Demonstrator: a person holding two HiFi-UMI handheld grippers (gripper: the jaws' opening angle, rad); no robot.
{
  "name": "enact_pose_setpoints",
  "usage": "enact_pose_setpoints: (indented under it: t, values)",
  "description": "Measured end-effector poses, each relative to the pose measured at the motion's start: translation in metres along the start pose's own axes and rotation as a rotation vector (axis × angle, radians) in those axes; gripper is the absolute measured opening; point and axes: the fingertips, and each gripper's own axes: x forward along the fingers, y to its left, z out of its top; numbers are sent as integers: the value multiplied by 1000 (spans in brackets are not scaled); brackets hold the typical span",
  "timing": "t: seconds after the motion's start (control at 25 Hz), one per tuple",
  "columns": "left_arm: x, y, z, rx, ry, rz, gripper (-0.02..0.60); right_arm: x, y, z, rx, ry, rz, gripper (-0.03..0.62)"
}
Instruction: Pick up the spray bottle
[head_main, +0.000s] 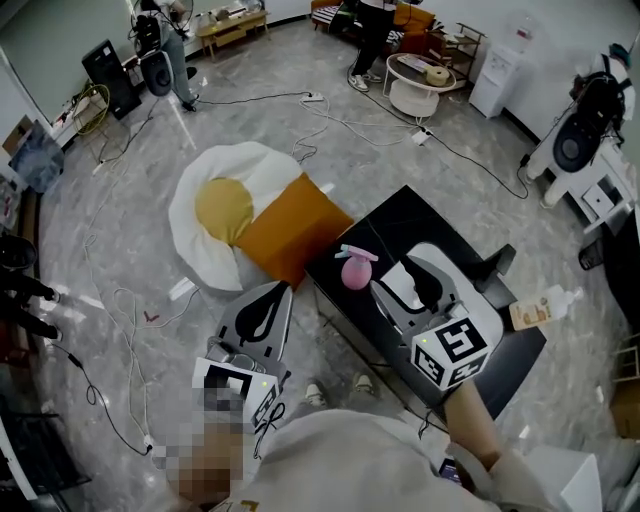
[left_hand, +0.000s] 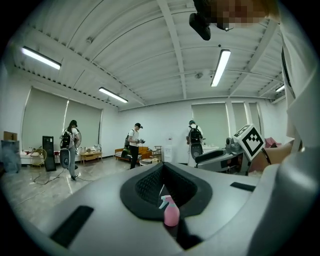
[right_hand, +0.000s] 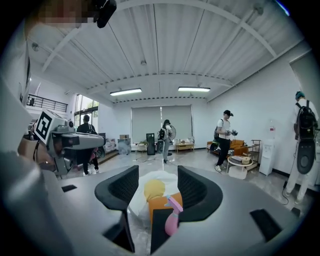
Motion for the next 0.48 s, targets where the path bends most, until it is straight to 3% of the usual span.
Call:
enact_pose_setpoints:
  t: [0.24, 0.48]
  values:
    - [34, 2, -16, 8, 46, 9, 18, 29, -24, -27, -9, 64, 34, 259]
    - [63, 2, -42, -26, 94, 14, 18, 55, -44, -55, 68, 38, 67, 267]
